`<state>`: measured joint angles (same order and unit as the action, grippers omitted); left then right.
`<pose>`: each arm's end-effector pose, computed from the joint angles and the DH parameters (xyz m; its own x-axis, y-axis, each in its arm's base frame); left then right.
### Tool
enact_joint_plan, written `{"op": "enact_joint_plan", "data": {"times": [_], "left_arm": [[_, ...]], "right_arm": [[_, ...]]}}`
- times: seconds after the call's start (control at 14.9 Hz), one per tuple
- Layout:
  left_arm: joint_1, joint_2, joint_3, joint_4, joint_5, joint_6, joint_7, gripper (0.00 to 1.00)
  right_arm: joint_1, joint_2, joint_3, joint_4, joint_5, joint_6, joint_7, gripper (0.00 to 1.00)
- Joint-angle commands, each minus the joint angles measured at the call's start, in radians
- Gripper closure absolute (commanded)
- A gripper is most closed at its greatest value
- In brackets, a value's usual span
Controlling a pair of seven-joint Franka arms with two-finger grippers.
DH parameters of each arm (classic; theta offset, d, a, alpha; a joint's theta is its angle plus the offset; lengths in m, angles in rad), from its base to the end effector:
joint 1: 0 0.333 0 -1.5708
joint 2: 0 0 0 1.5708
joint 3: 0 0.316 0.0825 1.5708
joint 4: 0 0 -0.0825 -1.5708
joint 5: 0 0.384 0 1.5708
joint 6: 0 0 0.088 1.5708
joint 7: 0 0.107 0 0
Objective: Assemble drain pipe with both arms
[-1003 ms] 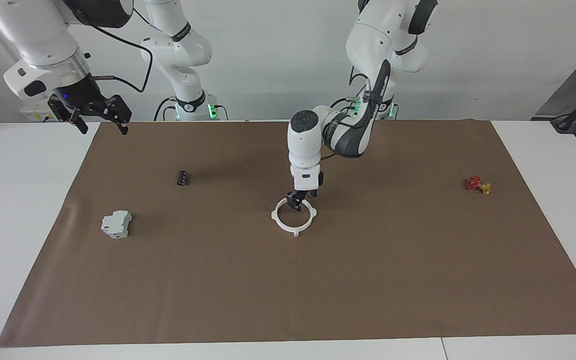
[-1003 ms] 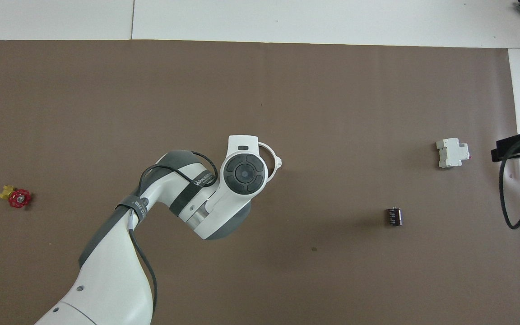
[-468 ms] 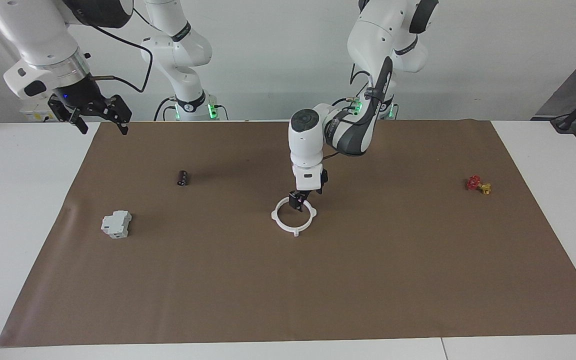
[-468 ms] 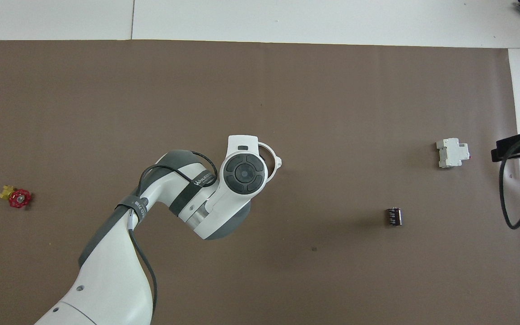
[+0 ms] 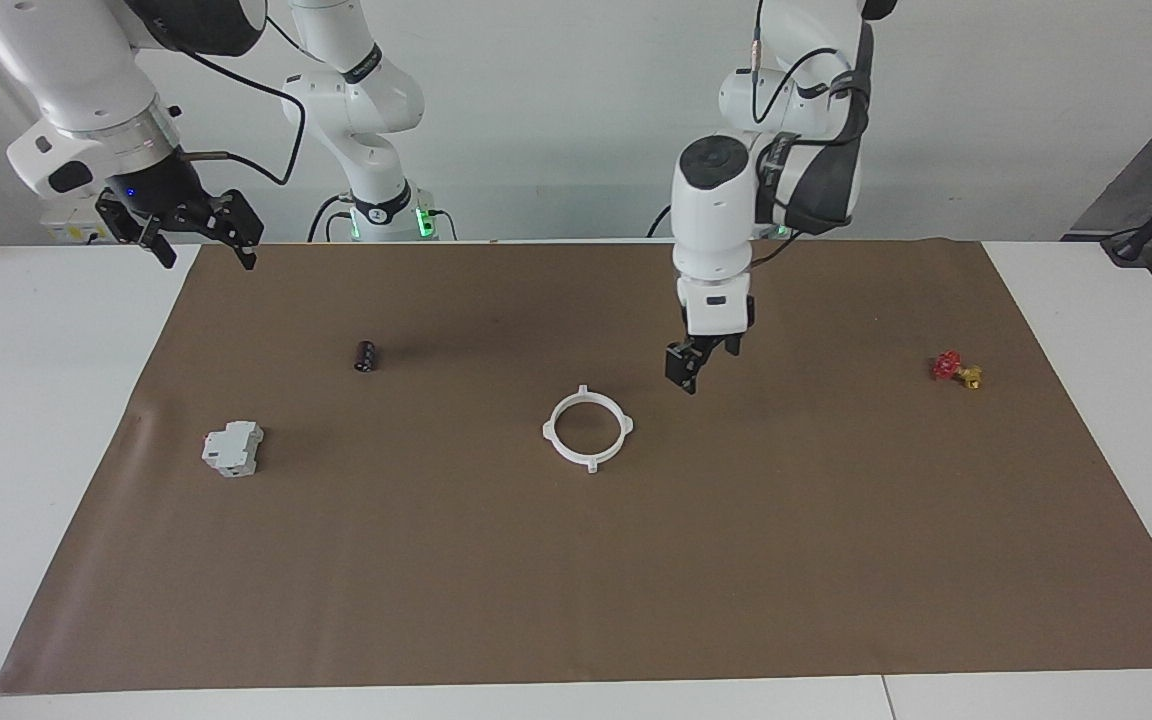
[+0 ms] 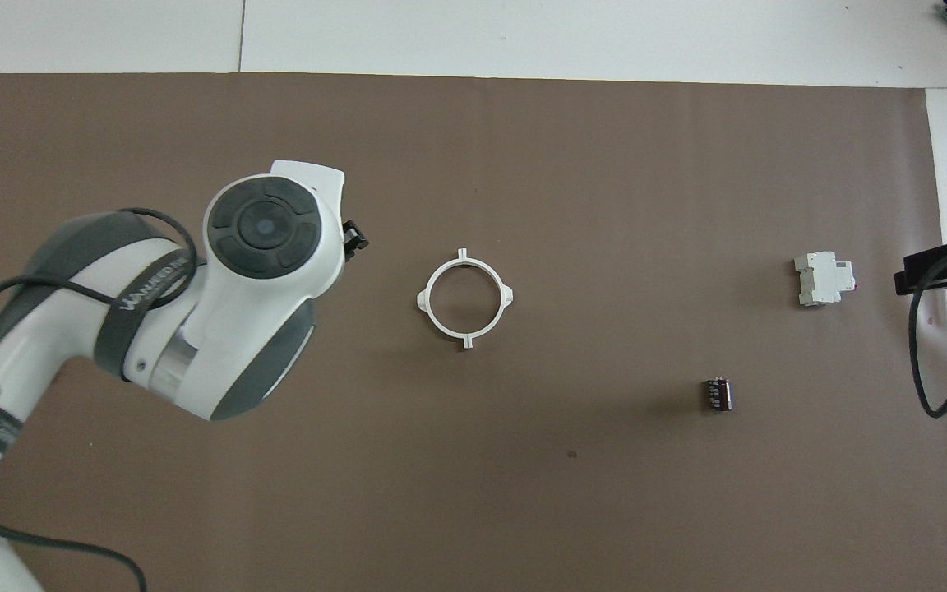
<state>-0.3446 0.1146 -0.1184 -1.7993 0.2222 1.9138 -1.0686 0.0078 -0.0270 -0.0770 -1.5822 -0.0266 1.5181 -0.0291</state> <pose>0.5413 -0.2499 0.4809 0.8541 0.4924 0.1675 0.5115 -0.8536 -0.0989 0.5391 -0.0409 0.6294 0.9984 -0.0413 -0.0379 -0.0405 -0.9989 0.0234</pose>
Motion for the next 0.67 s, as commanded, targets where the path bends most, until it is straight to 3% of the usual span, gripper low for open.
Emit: {"op": "enact_joint_plan", "data": {"times": [0.0, 0.4, 0.6], "left_arm": [[0.122, -0.087, -0.001, -0.026, -0.062, -0.061, 0.305, 0.0], [0.363, -0.151, -0.001, -0.032, -0.099, -0.144, 0.819, 0.0], [0.447, -0.161, -0.001, -0.034, -0.173, -0.15, 0.962, 0.0]], "right_arm": [[-0.002, -0.002, -0.001, -0.005, 0.001, -0.001, -0.026, 0.0], [-0.002, -0.002, -0.001, -0.005, 0.001, -0.001, -0.026, 0.0], [-0.002, -0.002, -0.001, -0.005, 0.001, -0.001, -0.026, 0.0]]}}
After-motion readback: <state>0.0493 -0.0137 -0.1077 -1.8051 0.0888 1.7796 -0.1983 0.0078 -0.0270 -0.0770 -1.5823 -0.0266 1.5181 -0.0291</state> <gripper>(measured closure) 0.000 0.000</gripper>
